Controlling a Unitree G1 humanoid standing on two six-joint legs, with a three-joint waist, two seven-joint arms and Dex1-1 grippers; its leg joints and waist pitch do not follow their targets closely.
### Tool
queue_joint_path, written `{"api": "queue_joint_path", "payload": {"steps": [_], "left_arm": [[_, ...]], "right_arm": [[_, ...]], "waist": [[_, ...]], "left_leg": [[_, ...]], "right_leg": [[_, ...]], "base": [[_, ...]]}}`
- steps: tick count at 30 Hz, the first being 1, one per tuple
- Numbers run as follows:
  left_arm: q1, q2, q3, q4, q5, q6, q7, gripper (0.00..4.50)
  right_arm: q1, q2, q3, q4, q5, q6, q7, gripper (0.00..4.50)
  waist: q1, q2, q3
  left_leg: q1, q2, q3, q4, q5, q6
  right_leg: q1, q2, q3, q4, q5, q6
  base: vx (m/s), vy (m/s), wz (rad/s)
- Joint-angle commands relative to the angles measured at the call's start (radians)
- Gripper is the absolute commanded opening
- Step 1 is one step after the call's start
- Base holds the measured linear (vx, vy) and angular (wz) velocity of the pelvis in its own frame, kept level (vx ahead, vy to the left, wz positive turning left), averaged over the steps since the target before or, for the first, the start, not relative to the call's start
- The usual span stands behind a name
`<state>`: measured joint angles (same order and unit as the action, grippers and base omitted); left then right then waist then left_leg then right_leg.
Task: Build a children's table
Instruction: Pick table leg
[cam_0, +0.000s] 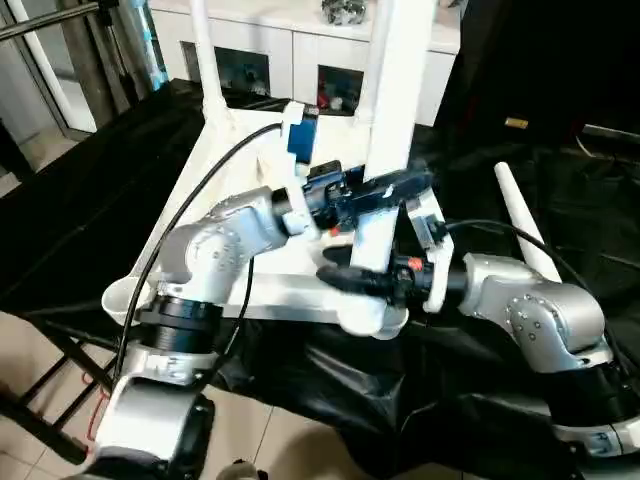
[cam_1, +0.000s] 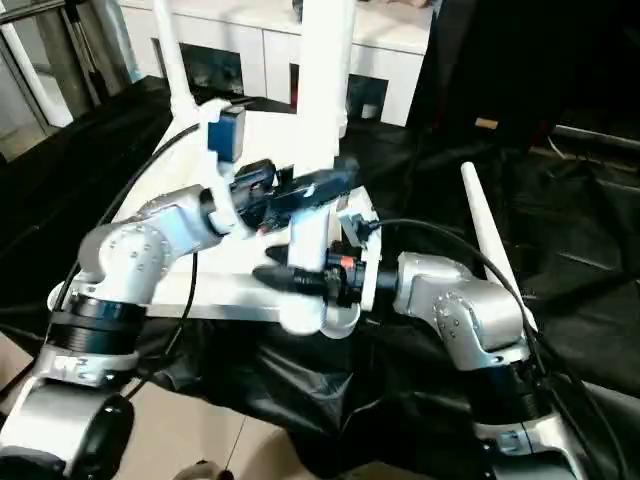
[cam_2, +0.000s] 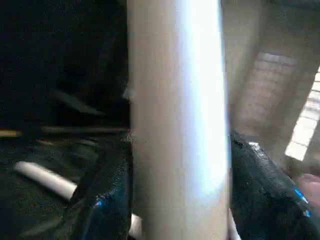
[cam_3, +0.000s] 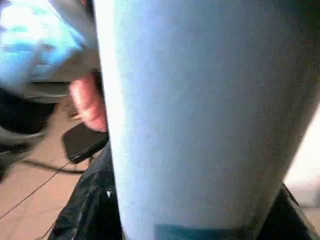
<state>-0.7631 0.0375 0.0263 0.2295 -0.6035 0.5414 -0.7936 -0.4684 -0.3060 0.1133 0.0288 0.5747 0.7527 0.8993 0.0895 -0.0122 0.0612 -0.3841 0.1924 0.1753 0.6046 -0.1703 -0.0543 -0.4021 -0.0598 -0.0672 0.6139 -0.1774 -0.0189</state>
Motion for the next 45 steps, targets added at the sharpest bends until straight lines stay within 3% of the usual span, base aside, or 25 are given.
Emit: {"api": "queue_joint_path", "payload": {"steps": [1,7,10,17,18,20,24,29,32,37,42,45], "left_arm": [[-0.029,-0.011,0.009,0.024,0.049,-0.025,0.100,2.68],[-0.025,-0.038,0.021,0.019,0.063,-0.034,0.168,2.33],[-0.015,-0.048,0.012,0.010,0.063,-0.047,0.157,2.00],[0.018,-0.065,-0.015,-0.041,0.040,-0.073,0.107,1.81],[0.019,-0.064,-0.017,-0.045,0.039,-0.076,0.098,1.80],[0.018,-0.058,-0.019,-0.043,0.042,-0.079,0.092,1.79],[0.013,-0.034,-0.027,-0.042,0.045,-0.084,0.053,1.79],[0.026,-0.029,-0.042,-0.070,0.026,-0.064,0.019,1.79],[0.030,-0.027,-0.050,-0.077,0.022,-0.061,0.006,1.79],[0.030,-0.025,-0.053,-0.077,0.017,-0.056,-0.002,1.79],[0.031,-0.021,-0.052,-0.080,0.015,-0.049,-0.008,1.78],[0.030,-0.020,-0.051,-0.080,0.013,-0.047,-0.009,1.78]], "right_arm": [[-0.004,0.002,-0.019,-0.002,-0.017,-0.022,-0.022,1.91],[-0.013,0.008,-0.019,0.010,-0.027,-0.034,-0.043,1.89],[-0.016,0.011,-0.020,0.015,-0.033,-0.040,-0.052,1.88],[-0.025,0.016,-0.027,0.031,-0.058,-0.059,-0.087,1.88],[-0.033,0.023,-0.042,0.047,-0.054,-0.053,-0.103,2.58],[-0.038,0.018,-0.048,0.053,-0.050,-0.047,-0.099,2.58],[-0.049,-0.025,-0.059,0.049,-0.029,0.007,-0.068,3.02],[-0.038,-0.076,-0.050,0.021,-0.010,0.048,-0.008,3.02],[-0.033,-0.087,-0.045,0.014,-0.005,0.057,0.002,3.02],[-0.028,-0.097,-0.043,0.017,-0.001,0.050,0.004,3.02],[-0.035,-0.094,-0.040,0.016,-0.006,0.051,0.015,3.02],[-0.033,-0.095,-0.039,0.014,-0.005,0.054,0.016,2.68]], "waist": [[0.002,-0.012,-0.079],[0.004,-0.016,-0.079],[0.004,-0.016,-0.077],[0.002,-0.015,-0.079],[0.002,-0.014,-0.078],[0.000,-0.013,-0.078],[0.002,-0.012,-0.078],[0.005,-0.016,-0.079],[0.005,-0.020,-0.077],[0.003,-0.019,-0.077],[0.004,-0.016,-0.079],[0.004,-0.017,-0.078]], "left_leg": [[0.014,0.033,-0.009,-0.061,-0.111,0.015],[0.013,0.033,-0.007,-0.059,-0.094,0.032],[0.013,0.033,-0.007,-0.060,-0.106,0.032],[0.013,0.034,-0.007,-0.060,-0.101,0.033],[0.014,0.033,-0.007,-0.060,-0.104,0.033],[0.015,0.034,-0.008,-0.061,-0.111,0.030],[0.017,0.034,-0.007,-0.061,-0.111,0.031],[0.014,0.035,-0.007,-0.060,-0.095,0.039],[0.014,0.034,-0.006,-0.059,-0.104,0.039],[0.014,0.034,-0.006,-0.059,-0.111,0.033],[0.014,0.034,-0.007,-0.058,-0.098,0.037],[0.014,0.034,-0.007,-0.058,-0.102,0.037]], "right_leg": [[0.063,-0.077,0.048,-0.071,-0.178,-0.165],[0.062,-0.078,0.048,-0.070,-0.159,-0.176],[0.062,-0.078,0.047,-0.073,-0.184,-0.171],[0.061,-0.078,0.047,-0.071,-0.171,-0.173],[0.060,-0.077,0.048,-0.072,-0.169,-0.175],[0.059,-0.077,0.047,-0.072,-0.179,-0.176],[0.061,-0.075,0.048,-0.071,-0.169,-0.176],[0.064,-0.077,0.048,-0.066,-0.142,-0.184],[0.063,-0.079,0.048,-0.069,-0.172,-0.181],[0.061,-0.078,0.048,-0.073,-0.205,-0.168],[0.061,-0.077,0.048,-0.069,-0.168,-0.177],[0.061,-0.077,0.047,-0.069,-0.168,-0.181]], "base": [[0.000,0.000,0.00],[0.000,0.000,0.00],[0.000,0.000,0.00],[0.000,0.000,0.00],[0.000,0.000,0.00],[0.000,0.000,0.00],[0.000,0.000,0.00],[0.000,0.000,0.00],[0.000,0.000,0.00],[0.000,0.000,0.00],[0.000,0.000,0.00],[0.000,0.000,0.00]]}}
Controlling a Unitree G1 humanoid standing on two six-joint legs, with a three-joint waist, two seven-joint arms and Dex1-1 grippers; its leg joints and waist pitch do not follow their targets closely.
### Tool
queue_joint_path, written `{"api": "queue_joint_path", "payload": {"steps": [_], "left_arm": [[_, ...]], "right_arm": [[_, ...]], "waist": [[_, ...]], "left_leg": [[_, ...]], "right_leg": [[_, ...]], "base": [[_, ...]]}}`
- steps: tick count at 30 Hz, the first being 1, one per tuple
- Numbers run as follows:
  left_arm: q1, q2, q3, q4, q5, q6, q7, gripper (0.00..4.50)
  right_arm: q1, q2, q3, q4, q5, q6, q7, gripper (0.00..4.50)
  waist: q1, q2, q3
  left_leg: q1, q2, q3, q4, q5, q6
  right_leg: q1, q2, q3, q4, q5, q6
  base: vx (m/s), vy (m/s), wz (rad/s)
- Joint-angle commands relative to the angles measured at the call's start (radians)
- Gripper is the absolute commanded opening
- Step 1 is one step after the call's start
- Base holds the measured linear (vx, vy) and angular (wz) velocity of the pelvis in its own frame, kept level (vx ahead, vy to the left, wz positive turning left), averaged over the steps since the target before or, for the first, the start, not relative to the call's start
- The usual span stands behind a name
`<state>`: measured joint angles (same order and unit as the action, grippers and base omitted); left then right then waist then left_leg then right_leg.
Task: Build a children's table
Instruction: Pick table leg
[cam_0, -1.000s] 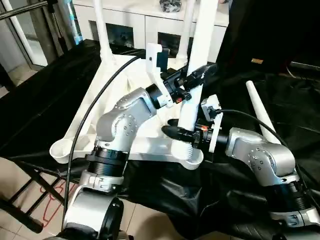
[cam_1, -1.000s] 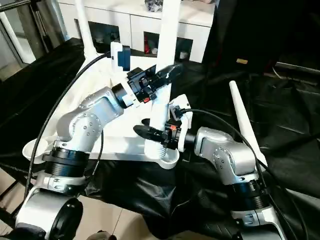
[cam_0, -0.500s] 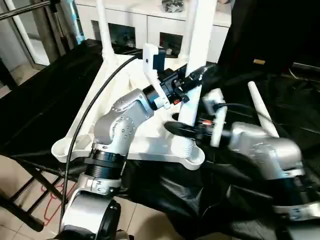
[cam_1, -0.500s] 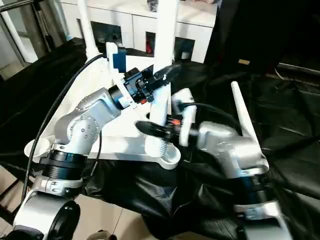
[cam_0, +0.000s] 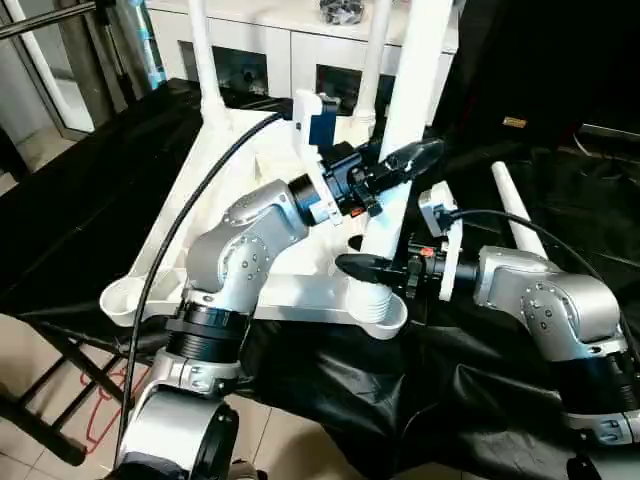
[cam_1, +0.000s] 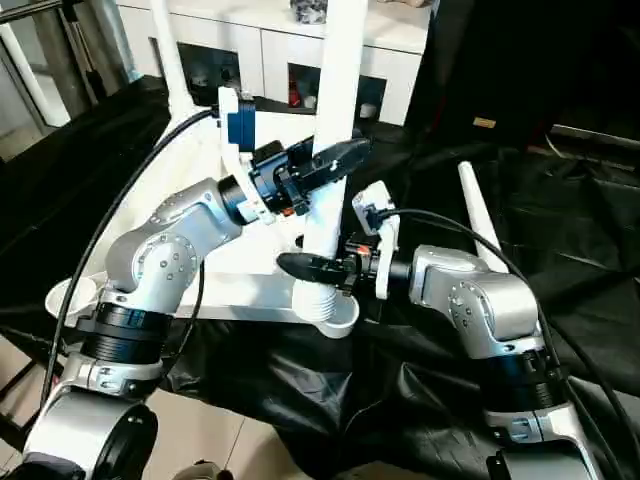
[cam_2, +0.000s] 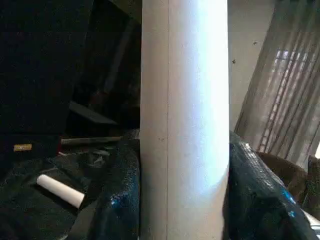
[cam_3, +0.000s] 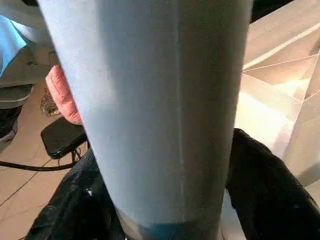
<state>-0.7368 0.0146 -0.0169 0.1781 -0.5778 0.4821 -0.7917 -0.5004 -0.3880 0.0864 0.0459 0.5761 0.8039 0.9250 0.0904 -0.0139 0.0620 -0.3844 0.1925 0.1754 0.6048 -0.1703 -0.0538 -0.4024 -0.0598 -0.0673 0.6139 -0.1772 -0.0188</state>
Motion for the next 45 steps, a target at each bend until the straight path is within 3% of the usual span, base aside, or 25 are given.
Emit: {"api": "queue_joint_path", "payload": {"steps": [1,8,14,15,16,19,23,29,30,31,33,37,38,39,40,42,45], "left_arm": [[0.002,0.005,-0.007,-0.027,-0.014,0.011,-0.011,1.78],[0.003,0.007,-0.007,-0.025,-0.011,0.010,-0.015,1.78],[0.001,0.007,-0.008,-0.017,0.012,-0.017,0.001,1.77],[-0.005,0.001,0.002,-0.005,0.030,-0.024,0.047,2.33],[-0.007,-0.004,0.016,-0.005,0.008,-0.008,0.046,2.47],[-0.004,-0.005,0.029,-0.010,-0.007,-0.008,0.042,2.69],[0.003,-0.026,0.043,-0.003,0.013,-0.084,0.061,2.95],[0.017,-0.066,0.099,-0.027,-0.012,-0.135,0.132,2.96],[0.019,-0.059,0.112,-0.035,-0.030,-0.124,0.122,2.96],[0.019,-0.053,0.120,-0.039,-0.044,-0.117,0.113,2.96],[0.040,0.013,0.125,-0.070,-0.070,-0.078,0.041,2.96],[0.089,0.122,0.077,-0.105,-0.051,-0.036,-0.083,2.96],[0.113,0.166,0.048,-0.117,-0.030,-0.035,-0.131,2.96],[0.135,0.209,0.015,-0.124,-0.004,-0.033,-0.171,2.96],[0.158,0.257,-0.028,-0.125,0.035,-0.041,-0.215,2.96],[0.188,0.326,-0.102,-0.113,0.103,-0.065,-0.269,2.96],[0.210,0.378,-0.178,-0.076,0.180,-0.109,-0.311,2.96]], "right_arm": [[0.003,-0.015,-0.009,-0.006,-0.005,0.006,-0.009,2.65],[0.015,-0.017,-0.002,-0.013,-0.006,0.008,-0.009,2.09],[0.019,-0.012,0.006,-0.015,-0.011,0.003,-0.013,1.98],[0.020,-0.009,0.008,-0.013,-0.014,-0.002,-0.017,1.98],[0.021,-0.007,0.008,-0.013,-0.015,-0.006,-0.018,1.97],[0.025,0.007,0.009,-0.013,-0.017,-0.019,-0.030,1.93],[0.032,0.042,-0.007,-0.009,-0.019,-0.046,-0.065,1.91],[0.041,0.128,-0.058,0.048,-0.075,-0.164,-0.214,1.91],[0.044,0.137,-0.060,0.056,-0.096,-0.195,-0.242,1.91],[0.046,0.143,-0.062,0.062,-0.110,-0.216,-0.260,1.91],[0.055,0.154,-0.074,0.074,-0.158,-0.286,-0.320,1.91],[0.068,0.156,-0.088,0.072,-0.180,-0.323,-0.352,1.91],[0.073,0.156,-0.092,0.068,-0.185,-0.329,-0.363,1.91],[0.080,0.155,-0.094,0.062,-0.186,-0.331,-0.366,1.91],[0.086,0.154,-0.096,0.057,-0.191,-0.336,-0.373,1.91],[0.094,0.153,-0.101,0.049,-0.190,-0.335,-0.379,1.91],[0.101,0.149,-0.102,0.039,-0.186,-0.333,-0.375,1.91]], "waist": [[0.003,-0.015,-0.079],[0.003,-0.015,-0.079],[0.003,-0.017,-0.079],[0.003,-0.017,-0.078],[0.003,-0.017,-0.079],[0.004,-0.017,-0.079],[0.002,-0.016,-0.080],[-0.001,-0.010,-0.079],[0.001,-0.004,-0.080],[-0.002,-0.007,-0.080],[-0.001,-0.007,-0.081],[-0.008,-0.001,-0.079],[-0.006,-0.003,-0.079],[-0.010,0.002,-0.077],[-0.012,-0.003,-0.077],[-0.011,0.004,-0.074],[-0.008,0.006,-0.072]], "left_leg": [[0.015,0.034,-0.007,-0.059,-0.104,0.036],[0.014,0.034,-0.007,-0.058,-0.103,0.034],[0.014,0.034,-0.007,-0.058,-0.101,0.036],[0.014,0.034,-0.007,-0.058,-0.106,0.033],[0.014,0.034,-0.006,-0.058,-0.107,0.032],[0.014,0.033,-0.007,-0.058,-0.100,0.035],[0.011,0.033,-0.008,-0.058,-0.100,0.031],[0.014,0.035,-0.008,-0.060,-0.120,0.013],[0.015,0.034,-0.009,-0.061,-0.119,0.010],[0.015,0.034,-0.008,-0.061,-0.118,0.007],[0.017,0.033,-0.008,-0.062,-0.117,0.002],[0.020,0.033,-0.006,-0.065,-0.121,0.002],[0.021,0.033,-0.007,-0.065,-0.120,0.003],[0.024,0.034,-0.008,-0.069,-0.134,-0.002],[0.024,0.034,-0.007,-0.070,-0.137,-0.004],[0.028,0.036,-0.008,-0.074,-0.161,-0.014],[0.029,0.035,-0.007,-0.076,-0.192,-0.027]], "right_leg": [[0.062,-0.077,0.048,-0.070,-0.173,-0.182],[0.062,-0.077,0.048,-0.070,-0.175,-0.178],[0.062,-0.078,0.048,-0.070,-0.177,-0.177],[0.062,-0.078,0.048,-0.071,-0.182,-0.175],[0.062,-0.078,0.047,-0.071,-0.184,-0.176],[0.061,-0.078,0.047,-0.071,-0.183,-0.174],[0.063,-0.078,0.047,-0.070,-0.171,-0.176],[0.058,-0.080,0.048,-0.071,-0.179,-0.181],[0.058,-0.079,0.047,-0.070,-0.176,-0.181],[0.058,-0.076,0.047,-0.070,-0.167,-0.180],[0.058,-0.076,0.047,-0.066,-0.157,-0.177],[0.056,-0.071,0.049,-0.065,-0.150,-0.175],[0.055,-0.072,0.049,-0.065,-0.151,-0.173],[0.050,-0.069,0.049,-0.064,-0.170,-0.164],[0.052,-0.069,0.049,-0.065,-0.175,-0.162],[0.048,-0.070,0.051,-0.067,-0.208,-0.147],[0.046,-0.073,0.054,-0.074,-0.237,-0.143]], "base": [[0.000,0.000,0.00],[0.000,0.000,0.00],[0.000,0.000,0.00],[0.000,0.000,0.00],[0.000,0.000,0.00],[0.000,0.000,0.00],[0.000,0.000,0.00],[0.000,0.000,0.00],[0.000,0.000,0.00],[0.000,0.000,0.00],[0.000,0.000,0.00],[0.000,0.000,0.00],[0.000,0.000,0.00],[0.000,0.000,0.00],[0.000,0.000,0.00],[0.000,0.000,0.00],[0.000,0.000,0.00]]}}
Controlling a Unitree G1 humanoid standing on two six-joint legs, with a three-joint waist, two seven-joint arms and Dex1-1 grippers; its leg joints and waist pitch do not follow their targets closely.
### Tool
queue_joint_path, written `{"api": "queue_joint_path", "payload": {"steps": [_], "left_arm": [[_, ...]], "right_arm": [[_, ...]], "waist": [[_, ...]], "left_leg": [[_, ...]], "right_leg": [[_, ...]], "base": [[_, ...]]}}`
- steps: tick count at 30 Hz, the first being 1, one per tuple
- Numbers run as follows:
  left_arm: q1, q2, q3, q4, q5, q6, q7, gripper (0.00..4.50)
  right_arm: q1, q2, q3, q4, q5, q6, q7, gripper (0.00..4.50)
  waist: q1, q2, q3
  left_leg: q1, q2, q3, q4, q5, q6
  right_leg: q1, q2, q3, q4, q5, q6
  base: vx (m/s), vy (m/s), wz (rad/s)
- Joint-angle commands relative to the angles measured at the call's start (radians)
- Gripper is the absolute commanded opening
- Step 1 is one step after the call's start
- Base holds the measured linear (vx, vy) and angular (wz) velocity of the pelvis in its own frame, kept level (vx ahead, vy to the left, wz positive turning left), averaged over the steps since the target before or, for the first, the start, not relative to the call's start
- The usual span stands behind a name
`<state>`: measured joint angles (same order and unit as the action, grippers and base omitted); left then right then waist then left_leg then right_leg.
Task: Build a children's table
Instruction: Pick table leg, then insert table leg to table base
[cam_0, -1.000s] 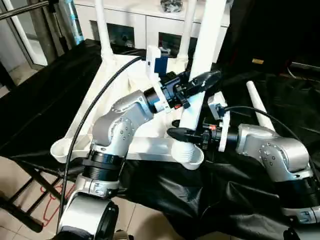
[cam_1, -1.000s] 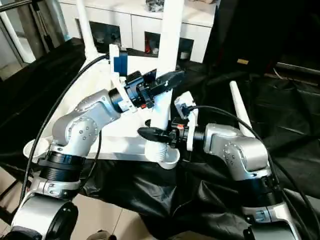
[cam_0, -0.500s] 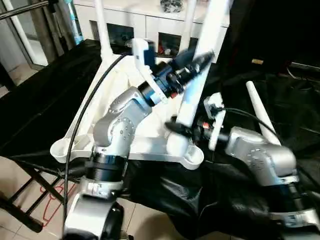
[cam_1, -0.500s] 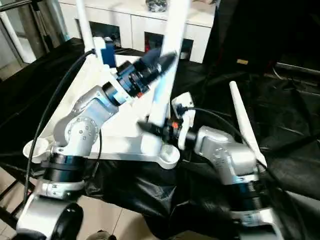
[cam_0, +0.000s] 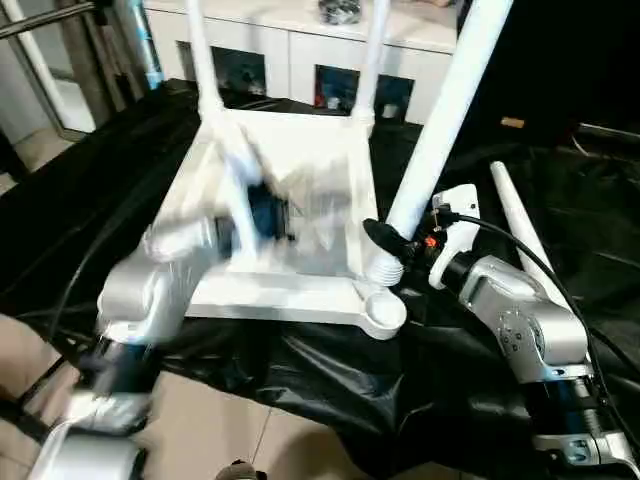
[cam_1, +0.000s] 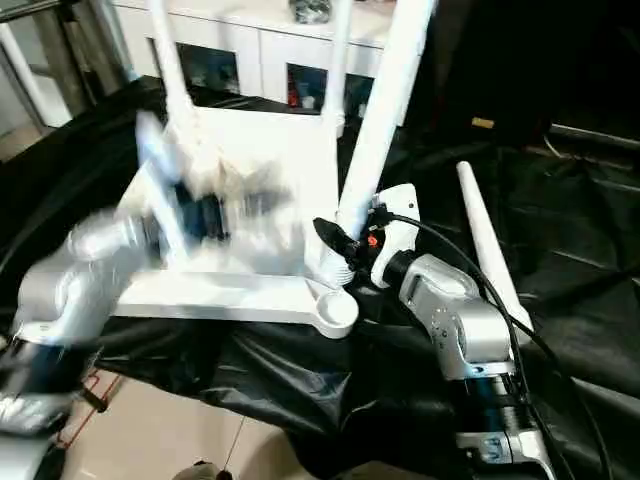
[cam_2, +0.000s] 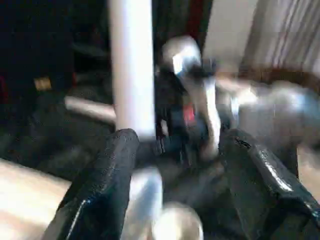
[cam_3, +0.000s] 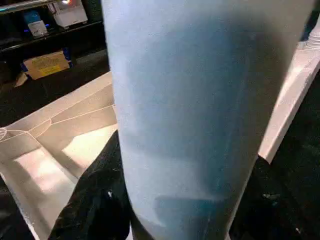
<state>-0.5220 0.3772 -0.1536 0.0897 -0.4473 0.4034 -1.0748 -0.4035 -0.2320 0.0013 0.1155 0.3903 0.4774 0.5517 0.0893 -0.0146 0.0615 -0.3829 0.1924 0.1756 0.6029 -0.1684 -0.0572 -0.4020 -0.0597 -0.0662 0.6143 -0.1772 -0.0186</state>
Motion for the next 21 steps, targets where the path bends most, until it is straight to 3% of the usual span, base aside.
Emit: {"api": "queue_joint_path", "payload": {"steps": [1,9,10,16,21], "left_arm": [[0.001,0.028,-0.066,0.030,0.080,-0.055,-0.045,2.96],[-0.011,0.069,-0.183,0.190,0.215,-0.163,-0.108,2.96],[-0.011,0.073,-0.191,0.199,0.226,-0.174,-0.114,2.68],[-0.026,0.080,-0.234,0.319,0.315,-0.268,-0.113,2.24],[-0.038,0.080,-0.239,0.361,0.332,-0.293,-0.125,1.86]], "right_arm": [[0.007,-0.009,-0.016,-0.036,-0.001,-0.007,0.000,1.91],[0.026,-0.021,-0.002,-0.088,0.014,0.031,0.017,1.90],[0.028,-0.022,0.000,-0.092,0.015,0.033,0.018,1.90],[0.040,-0.038,0.004,-0.120,0.023,0.056,0.029,1.90],[0.043,-0.041,0.006,-0.131,0.023,0.067,0.030,1.90]], "waist": [[-0.008,0.006,-0.072],[-0.009,0.009,-0.077],[-0.009,0.008,-0.077],[-0.009,0.010,-0.076],[-0.008,0.011,-0.076]], "left_leg": [[0.027,0.036,-0.008,-0.075,-0.198,-0.030],[0.024,0.034,-0.010,-0.074,-0.181,-0.030],[0.024,0.035,-0.010,-0.074,-0.180,-0.028],[0.026,0.036,-0.010,-0.074,-0.200,-0.028],[0.027,0.037,-0.011,-0.075,-0.211,-0.033]], "right_leg": [[0.048,-0.074,0.053,-0.072,-0.241,-0.139],[0.051,-0.075,0.053,-0.067,-0.200,-0.141],[0.050,-0.075,0.053,-0.068,-0.190,-0.148],[0.049,-0.076,0.053,-0.070,-0.199,-0.160],[0.049,-0.078,0.053,-0.069,-0.204,-0.165]], "base": [[0.000,0.000,0.00],[0.000,0.000,0.00],[0.000,0.000,0.00],[0.000,0.000,0.00],[0.000,0.000,0.00]]}}
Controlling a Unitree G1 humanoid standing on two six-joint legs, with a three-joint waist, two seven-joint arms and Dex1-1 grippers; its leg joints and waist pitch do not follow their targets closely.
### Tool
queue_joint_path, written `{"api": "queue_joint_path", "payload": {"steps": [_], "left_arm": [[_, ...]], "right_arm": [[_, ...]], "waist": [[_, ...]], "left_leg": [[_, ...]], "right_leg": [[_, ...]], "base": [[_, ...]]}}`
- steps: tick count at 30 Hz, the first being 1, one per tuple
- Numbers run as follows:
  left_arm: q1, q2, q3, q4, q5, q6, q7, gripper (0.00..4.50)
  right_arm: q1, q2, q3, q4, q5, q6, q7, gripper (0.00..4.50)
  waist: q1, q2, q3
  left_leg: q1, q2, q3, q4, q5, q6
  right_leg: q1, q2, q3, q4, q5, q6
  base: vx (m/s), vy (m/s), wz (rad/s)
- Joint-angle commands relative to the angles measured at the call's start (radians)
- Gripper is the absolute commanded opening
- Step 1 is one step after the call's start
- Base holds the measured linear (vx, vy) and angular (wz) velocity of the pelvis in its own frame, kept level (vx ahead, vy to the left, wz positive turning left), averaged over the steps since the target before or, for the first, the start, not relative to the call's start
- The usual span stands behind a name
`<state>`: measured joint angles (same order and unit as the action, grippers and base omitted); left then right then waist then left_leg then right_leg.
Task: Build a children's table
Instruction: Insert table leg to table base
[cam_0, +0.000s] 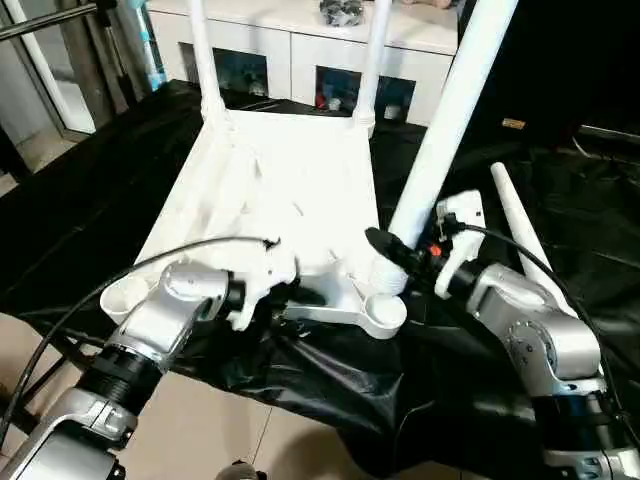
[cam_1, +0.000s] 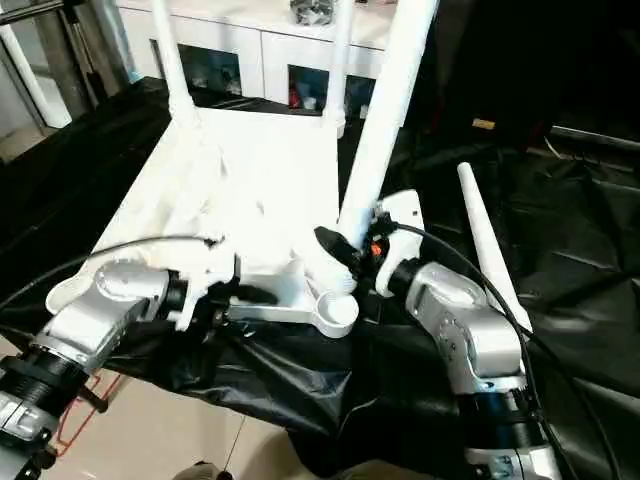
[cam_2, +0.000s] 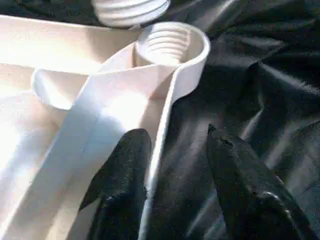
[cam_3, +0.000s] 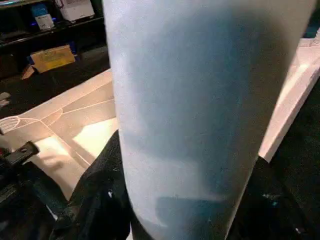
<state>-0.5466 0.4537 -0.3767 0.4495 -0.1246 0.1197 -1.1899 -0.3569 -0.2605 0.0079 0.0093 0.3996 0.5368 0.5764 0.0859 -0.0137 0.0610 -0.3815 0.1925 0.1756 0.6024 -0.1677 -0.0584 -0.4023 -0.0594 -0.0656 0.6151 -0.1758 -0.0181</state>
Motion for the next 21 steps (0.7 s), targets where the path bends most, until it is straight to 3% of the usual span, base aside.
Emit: {"api": "queue_joint_path", "payload": {"steps": [1,8,21], "left_arm": [[-0.014,0.003,-0.016,0.004,0.007,-0.008,-0.020,1.77],[-0.038,-0.026,-0.001,0.066,0.019,-0.049,-0.014,1.19],[-0.101,-0.049,-0.034,0.222,0.086,-0.145,-0.070,0.07]], "right_arm": [[-0.004,-0.013,0.000,-0.026,0.013,0.009,0.006,1.90],[0.002,-0.021,0.010,-0.034,0.015,0.027,0.024,1.90],[0.018,-0.048,0.017,-0.062,0.019,0.065,0.056,1.90]], "waist": [[-0.004,0.009,-0.076],[-0.003,0.005,-0.076],[0.000,0.006,-0.078]], "left_leg": [[0.026,0.038,-0.011,-0.074,-0.210,-0.032],[0.023,0.036,-0.009,-0.072,-0.200,-0.022],[0.023,0.038,-0.011,-0.072,-0.186,-0.016]], "right_leg": [[0.049,-0.080,0.053,-0.070,-0.203,-0.168],[0.051,-0.081,0.053,-0.070,-0.196,-0.178],[0.053,-0.083,0.053,-0.067,-0.168,-0.183]], "base": [[0.000,0.000,0.00],[0.000,0.000,0.00],[0.000,0.000,0.00]]}}
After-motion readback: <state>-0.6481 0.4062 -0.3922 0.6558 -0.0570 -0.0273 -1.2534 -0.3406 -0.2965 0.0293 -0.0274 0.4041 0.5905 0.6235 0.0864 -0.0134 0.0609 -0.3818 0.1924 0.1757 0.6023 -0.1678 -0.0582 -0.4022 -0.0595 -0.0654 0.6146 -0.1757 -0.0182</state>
